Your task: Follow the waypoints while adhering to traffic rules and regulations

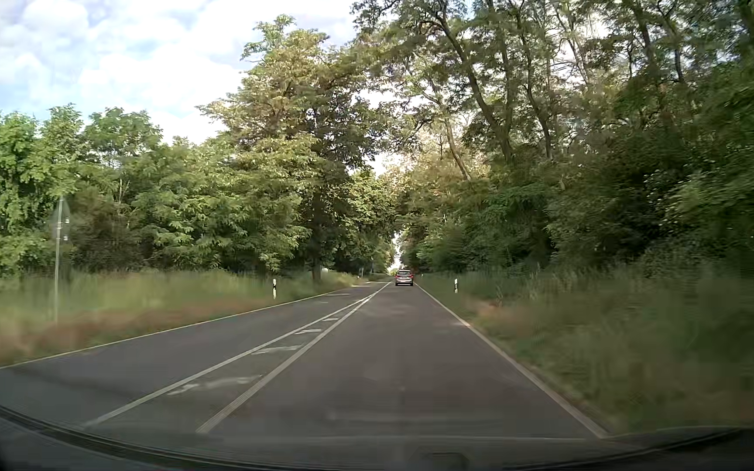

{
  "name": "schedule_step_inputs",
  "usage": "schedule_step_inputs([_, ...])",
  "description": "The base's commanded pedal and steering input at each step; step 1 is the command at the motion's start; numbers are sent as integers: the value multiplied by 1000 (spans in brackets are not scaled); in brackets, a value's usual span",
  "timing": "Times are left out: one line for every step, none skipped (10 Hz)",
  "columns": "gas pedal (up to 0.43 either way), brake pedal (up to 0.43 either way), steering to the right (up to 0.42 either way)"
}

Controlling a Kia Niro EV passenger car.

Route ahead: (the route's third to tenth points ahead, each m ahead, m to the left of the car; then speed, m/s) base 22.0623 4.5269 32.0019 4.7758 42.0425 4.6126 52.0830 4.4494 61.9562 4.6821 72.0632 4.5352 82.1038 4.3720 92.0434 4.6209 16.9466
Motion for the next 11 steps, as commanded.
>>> schedule_step_inputs([189, 30, 0])
schedule_step_inputs([189, 30, 0])
schedule_step_inputs([189, 30, 0])
schedule_step_inputs([189, 30, 0])
schedule_step_inputs([189, 30, 0])
schedule_step_inputs([189, 30, 0])
schedule_step_inputs([189, 30, 0])
schedule_step_inputs([189, 30, 1])
schedule_step_inputs([189, 30, 0])
schedule_step_inputs([189, 30, 0])
schedule_step_inputs([189, 30, -1])
